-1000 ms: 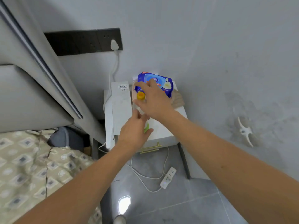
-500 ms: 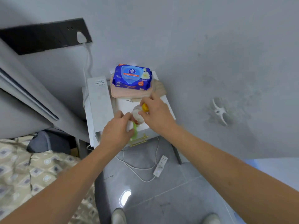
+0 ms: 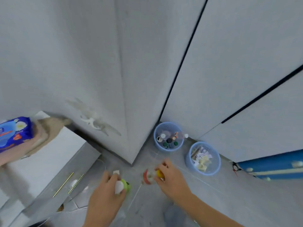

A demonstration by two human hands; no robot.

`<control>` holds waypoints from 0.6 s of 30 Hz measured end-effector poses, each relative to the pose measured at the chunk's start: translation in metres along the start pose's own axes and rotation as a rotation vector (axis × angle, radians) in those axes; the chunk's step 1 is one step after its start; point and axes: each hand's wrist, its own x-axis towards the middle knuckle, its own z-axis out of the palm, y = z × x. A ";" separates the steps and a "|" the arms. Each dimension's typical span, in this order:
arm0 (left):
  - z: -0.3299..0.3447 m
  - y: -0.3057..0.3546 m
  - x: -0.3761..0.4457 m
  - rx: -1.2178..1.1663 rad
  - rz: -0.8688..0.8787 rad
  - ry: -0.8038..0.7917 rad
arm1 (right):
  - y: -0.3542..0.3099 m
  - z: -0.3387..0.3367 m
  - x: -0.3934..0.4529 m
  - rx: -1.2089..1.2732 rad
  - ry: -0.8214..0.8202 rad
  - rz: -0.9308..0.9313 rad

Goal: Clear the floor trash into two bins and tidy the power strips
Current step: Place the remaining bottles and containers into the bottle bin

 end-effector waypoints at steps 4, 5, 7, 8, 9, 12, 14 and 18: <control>0.039 0.072 0.051 -0.005 0.143 -0.025 | 0.073 -0.042 0.013 0.013 0.143 0.074; 0.049 0.088 0.068 0.002 0.172 -0.017 | 0.090 -0.050 0.022 0.010 0.172 0.091; 0.069 0.116 0.105 0.036 0.197 0.002 | 0.123 -0.064 0.049 0.007 0.228 0.129; 0.080 0.128 0.125 0.048 0.203 0.019 | 0.140 -0.070 0.065 0.009 0.252 0.146; 0.090 0.138 0.146 0.051 0.210 0.040 | 0.157 -0.074 0.082 0.016 0.272 0.156; 0.124 0.161 0.210 0.057 0.240 0.098 | 0.203 -0.079 0.137 0.039 0.294 0.163; 0.148 0.170 0.254 0.069 0.244 0.124 | 0.231 -0.077 0.176 0.047 0.293 0.162; 0.200 0.175 0.325 0.104 0.227 0.111 | 0.277 -0.057 0.240 0.010 0.254 0.165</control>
